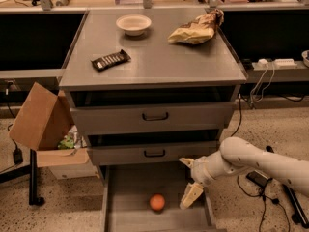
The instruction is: Pick orange from bottom drawer and place on counter
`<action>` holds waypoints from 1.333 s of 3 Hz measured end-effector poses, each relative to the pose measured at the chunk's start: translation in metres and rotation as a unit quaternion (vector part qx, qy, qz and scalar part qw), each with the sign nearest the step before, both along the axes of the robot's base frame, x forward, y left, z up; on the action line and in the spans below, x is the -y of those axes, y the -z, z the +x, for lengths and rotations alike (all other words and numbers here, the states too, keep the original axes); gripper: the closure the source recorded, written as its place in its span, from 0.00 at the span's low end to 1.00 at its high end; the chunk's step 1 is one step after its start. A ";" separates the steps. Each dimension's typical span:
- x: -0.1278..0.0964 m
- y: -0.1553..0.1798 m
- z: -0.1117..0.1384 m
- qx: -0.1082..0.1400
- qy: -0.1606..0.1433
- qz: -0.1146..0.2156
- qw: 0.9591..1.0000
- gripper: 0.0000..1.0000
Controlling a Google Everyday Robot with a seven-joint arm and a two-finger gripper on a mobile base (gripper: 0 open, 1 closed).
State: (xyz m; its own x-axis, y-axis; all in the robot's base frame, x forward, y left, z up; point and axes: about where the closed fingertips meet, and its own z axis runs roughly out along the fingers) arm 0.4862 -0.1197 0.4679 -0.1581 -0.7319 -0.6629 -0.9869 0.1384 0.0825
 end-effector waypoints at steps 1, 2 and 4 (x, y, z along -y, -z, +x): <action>0.000 0.000 0.000 0.000 0.000 0.000 1.000 0.00; -0.005 0.034 0.007 -0.005 -0.011 0.001 1.000 0.00; -0.031 0.133 0.015 -0.003 -0.070 0.014 0.997 0.00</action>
Offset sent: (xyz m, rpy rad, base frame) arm 0.0221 0.0104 -0.0971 0.0041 0.0221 0.0612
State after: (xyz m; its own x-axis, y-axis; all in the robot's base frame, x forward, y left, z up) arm 0.5010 -0.0886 0.3353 -0.0601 -0.7279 -0.6830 -0.9958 -0.0033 0.0911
